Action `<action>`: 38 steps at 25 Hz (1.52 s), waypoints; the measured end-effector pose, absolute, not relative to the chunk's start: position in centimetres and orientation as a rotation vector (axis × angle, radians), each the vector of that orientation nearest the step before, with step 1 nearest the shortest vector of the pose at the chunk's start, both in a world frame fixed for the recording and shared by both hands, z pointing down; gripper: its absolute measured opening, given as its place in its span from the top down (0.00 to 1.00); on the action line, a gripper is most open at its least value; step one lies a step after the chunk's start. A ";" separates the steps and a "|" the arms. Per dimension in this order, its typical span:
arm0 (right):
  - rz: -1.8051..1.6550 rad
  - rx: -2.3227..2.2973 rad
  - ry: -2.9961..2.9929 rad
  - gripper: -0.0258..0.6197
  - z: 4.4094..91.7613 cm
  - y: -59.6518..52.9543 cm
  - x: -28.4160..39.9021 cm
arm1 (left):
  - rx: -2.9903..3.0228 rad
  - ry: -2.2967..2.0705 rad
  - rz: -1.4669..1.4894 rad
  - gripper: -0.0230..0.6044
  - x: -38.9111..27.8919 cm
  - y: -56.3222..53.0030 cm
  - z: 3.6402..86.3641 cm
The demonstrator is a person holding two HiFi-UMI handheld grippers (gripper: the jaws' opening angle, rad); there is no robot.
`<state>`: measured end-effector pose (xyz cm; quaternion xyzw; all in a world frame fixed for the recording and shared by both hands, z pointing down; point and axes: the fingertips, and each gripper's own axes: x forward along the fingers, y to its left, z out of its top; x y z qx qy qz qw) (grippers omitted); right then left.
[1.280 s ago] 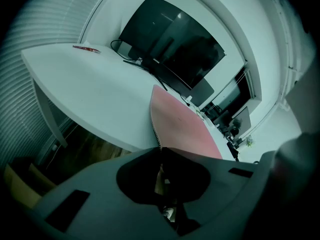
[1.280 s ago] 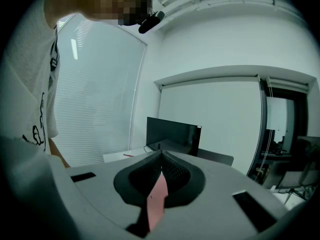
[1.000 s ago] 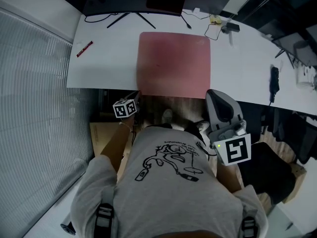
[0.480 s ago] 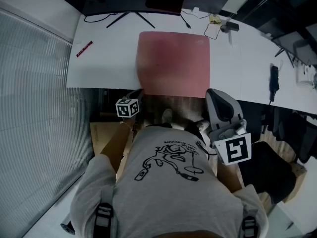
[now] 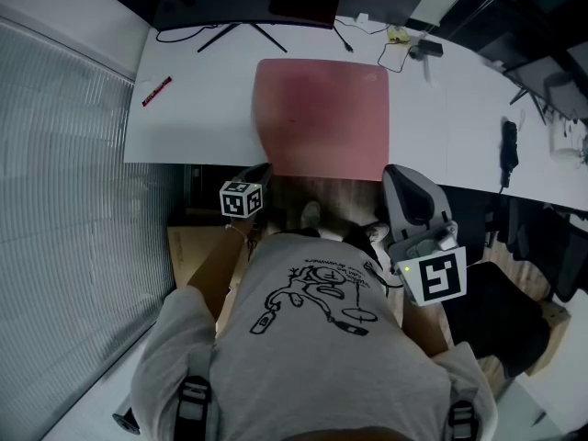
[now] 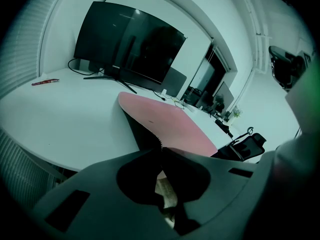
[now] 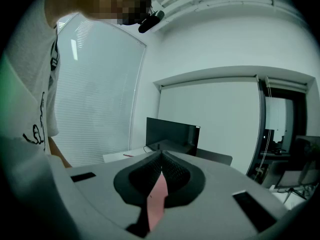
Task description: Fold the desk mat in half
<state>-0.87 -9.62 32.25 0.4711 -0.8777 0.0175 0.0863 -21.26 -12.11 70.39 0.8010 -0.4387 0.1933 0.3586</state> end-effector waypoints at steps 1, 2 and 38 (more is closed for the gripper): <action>0.052 1.405 -2.615 0.95 32.3 -9.6 -0.8 | 2.072 -1.128 0.502 0.91 -21.1 -12.1 70.4; 0.053 1.407 -2.615 0.95 32.2 -9.6 -0.7 | 2.079 -1.124 0.506 0.91 -20.9 -12.1 70.3; 0.058 1.454 -2.605 0.95 31.9 -9.3 1.5 | 2.220 -1.012 0.573 0.91 -15.2 -12.2 68.3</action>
